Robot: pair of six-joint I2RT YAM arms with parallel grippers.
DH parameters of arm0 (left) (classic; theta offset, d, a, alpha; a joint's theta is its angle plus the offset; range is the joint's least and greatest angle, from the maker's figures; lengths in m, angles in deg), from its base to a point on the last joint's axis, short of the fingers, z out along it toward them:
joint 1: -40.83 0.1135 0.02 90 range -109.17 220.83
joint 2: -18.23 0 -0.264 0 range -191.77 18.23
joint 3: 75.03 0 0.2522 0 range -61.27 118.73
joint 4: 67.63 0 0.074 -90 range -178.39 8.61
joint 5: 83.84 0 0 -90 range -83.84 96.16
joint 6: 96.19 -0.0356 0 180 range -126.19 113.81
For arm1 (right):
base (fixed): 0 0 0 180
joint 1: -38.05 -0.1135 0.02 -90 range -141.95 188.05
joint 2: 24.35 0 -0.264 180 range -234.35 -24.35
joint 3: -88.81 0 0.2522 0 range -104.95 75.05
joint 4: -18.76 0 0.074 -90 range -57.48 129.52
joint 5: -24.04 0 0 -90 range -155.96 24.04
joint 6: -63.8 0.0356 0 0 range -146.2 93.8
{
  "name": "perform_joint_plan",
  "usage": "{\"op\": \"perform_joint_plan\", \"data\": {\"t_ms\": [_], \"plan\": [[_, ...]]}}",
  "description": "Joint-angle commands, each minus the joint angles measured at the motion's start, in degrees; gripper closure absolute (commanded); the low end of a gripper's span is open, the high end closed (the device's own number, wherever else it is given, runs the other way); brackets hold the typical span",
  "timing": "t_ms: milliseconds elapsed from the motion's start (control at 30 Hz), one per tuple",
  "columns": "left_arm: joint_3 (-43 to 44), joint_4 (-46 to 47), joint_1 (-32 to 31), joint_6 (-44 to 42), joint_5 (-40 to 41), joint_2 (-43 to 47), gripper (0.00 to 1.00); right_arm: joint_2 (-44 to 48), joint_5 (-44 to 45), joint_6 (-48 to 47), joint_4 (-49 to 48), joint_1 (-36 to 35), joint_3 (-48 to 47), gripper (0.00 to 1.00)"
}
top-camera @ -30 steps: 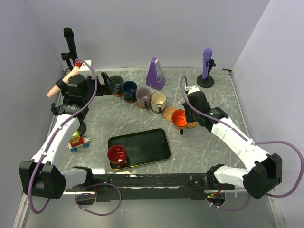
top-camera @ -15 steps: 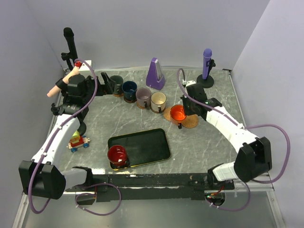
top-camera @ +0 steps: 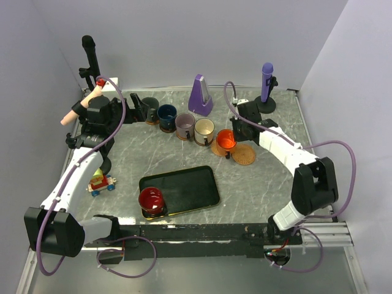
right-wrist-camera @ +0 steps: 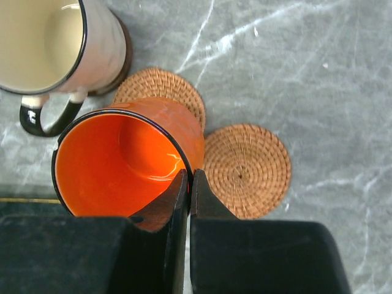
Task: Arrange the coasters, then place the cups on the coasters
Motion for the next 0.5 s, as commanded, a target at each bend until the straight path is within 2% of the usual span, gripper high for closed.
{"op": "perform_joint_plan", "data": {"t_ms": [0,467], "plan": [[0.24,2.28,-0.23,-0.95,0.95,1.60,0.03,-2.23,-1.51,0.54,-5.45,0.79,-5.11,1.00],[0.42,2.19,-0.23,-0.95,0.87,1.34,0.03,-8.04,-2.30,0.89,-5.54,1.14,-7.75,1.00]]}}
